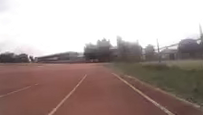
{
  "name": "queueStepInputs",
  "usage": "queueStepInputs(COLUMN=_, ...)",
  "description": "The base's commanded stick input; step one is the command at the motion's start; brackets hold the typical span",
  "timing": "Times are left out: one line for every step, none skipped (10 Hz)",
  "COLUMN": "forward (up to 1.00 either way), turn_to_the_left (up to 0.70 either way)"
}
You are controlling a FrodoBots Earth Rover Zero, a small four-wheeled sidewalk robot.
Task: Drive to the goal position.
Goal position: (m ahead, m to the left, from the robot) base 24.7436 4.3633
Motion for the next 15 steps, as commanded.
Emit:
queueStepInputs(forward=0.70, turn_to_the_left=0.00)
queueStepInputs(forward=0.70, turn_to_the_left=0.00)
queueStepInputs(forward=0.70, turn_to_the_left=0.04)
queueStepInputs(forward=0.70, turn_to_the_left=0.11)
queueStepInputs(forward=0.70, turn_to_the_left=-0.03)
queueStepInputs(forward=0.70, turn_to_the_left=-0.21)
queueStepInputs(forward=0.70, turn_to_the_left=-0.29)
queueStepInputs(forward=0.70, turn_to_the_left=-0.07)
queueStepInputs(forward=0.70, turn_to_the_left=0.09)
queueStepInputs(forward=0.70, turn_to_the_left=0.14)
queueStepInputs(forward=0.70, turn_to_the_left=0.07)
queueStepInputs(forward=0.70, turn_to_the_left=0.01)
queueStepInputs(forward=0.70, turn_to_the_left=0.08)
queueStepInputs(forward=0.70, turn_to_the_left=0.00)
queueStepInputs(forward=0.70, turn_to_the_left=0.00)
